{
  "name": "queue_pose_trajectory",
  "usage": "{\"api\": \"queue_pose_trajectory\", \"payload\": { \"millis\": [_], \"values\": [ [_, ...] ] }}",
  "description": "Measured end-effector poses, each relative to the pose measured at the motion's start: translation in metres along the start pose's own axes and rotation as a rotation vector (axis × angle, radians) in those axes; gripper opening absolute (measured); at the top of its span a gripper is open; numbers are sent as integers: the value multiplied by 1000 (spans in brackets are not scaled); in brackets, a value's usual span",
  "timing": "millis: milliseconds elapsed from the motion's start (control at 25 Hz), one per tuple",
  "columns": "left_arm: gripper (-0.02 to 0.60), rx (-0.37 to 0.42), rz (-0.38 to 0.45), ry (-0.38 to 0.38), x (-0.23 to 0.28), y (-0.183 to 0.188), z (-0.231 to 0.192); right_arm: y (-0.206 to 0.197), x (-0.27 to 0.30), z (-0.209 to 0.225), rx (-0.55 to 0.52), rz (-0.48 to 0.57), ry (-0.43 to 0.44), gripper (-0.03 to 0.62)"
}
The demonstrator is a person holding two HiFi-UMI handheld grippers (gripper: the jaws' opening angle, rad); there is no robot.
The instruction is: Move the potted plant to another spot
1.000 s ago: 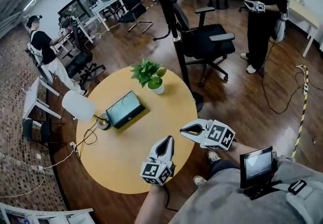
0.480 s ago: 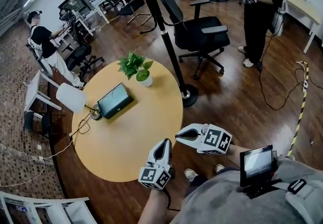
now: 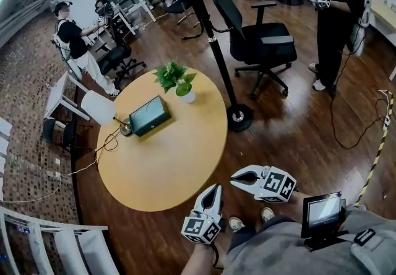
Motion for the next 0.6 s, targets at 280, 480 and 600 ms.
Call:
{"api": "queue_pose_trajectory", "payload": {
  "millis": [280,480,600],
  "values": [
    [2,-15,1,-27,-40,-5,33,-11,-14,-43,24,-21,-2,3],
    [2,-4,26,-44,-64,2,36,-12,-7,-72,13,-26,2,5],
    [2,1,50,-42,-77,5,32,-9,1,-86,5,-18,12,5]
  ]
}}
Point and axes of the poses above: the fingertips, and each gripper's own axes: x forward along the fingers, z to its right, y out of its top, the point moved 7 cm from there along -x, backward along the fingers, and after that the axes turned 7 degrees about z, right-handed, at the moved point
